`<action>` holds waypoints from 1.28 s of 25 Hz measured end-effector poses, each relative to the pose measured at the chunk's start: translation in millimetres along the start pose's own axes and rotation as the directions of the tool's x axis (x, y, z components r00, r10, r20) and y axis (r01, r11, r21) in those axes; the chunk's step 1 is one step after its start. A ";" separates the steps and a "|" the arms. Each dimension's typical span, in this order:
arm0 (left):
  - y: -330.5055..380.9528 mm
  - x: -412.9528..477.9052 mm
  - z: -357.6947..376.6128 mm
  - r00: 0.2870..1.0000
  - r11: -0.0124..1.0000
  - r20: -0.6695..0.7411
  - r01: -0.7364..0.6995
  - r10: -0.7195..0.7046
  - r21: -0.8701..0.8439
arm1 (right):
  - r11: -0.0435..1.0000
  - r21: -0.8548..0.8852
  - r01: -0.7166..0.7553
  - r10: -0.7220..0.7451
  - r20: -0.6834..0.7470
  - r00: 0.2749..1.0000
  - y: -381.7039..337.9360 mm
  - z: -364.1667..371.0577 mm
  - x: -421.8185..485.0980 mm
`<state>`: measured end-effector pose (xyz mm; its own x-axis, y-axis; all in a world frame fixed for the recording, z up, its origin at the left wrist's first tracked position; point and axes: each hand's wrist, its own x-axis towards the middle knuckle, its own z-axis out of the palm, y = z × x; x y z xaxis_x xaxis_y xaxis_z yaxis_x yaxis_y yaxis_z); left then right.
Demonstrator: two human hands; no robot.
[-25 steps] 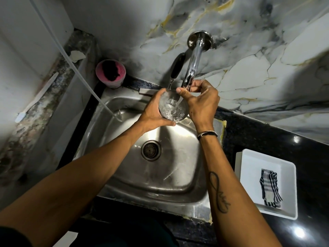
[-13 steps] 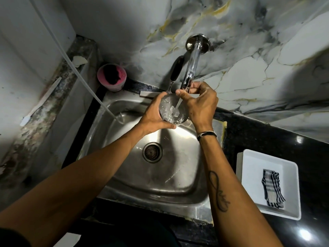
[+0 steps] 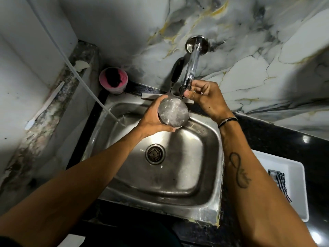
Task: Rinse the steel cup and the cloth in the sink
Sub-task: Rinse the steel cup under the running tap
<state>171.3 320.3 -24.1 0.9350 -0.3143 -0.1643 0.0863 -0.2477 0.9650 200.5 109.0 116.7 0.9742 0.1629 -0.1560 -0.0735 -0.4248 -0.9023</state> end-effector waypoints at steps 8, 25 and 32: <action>3.4 -14.3 -21.1 0.978 0.769 0.186 -0.194 0.099 0.610 | 0.998 0.058 0.033 -0.035 0.031 0.999 2.8 -1.5 -1.7; 9.9 -51.1 -42.7 0.461 -0.508 0.851 -0.686 0.251 0.521 | 0.987 0.161 -0.029 0.037 -0.046 0.998 2.9 8.8 -8.5; 29.3 -78.2 -16.4 0.980 0.793 0.122 -0.201 0.160 0.575 | 0.976 0.216 -0.034 0.050 -0.068 0.996 13.2 11.5 -14.4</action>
<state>106.3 352.6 20.4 0.8876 -0.4594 -0.0316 -0.3174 -0.6601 0.6808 183.0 111.3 102.4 0.9817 0.0803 -0.1729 -0.1508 -0.2279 -0.9619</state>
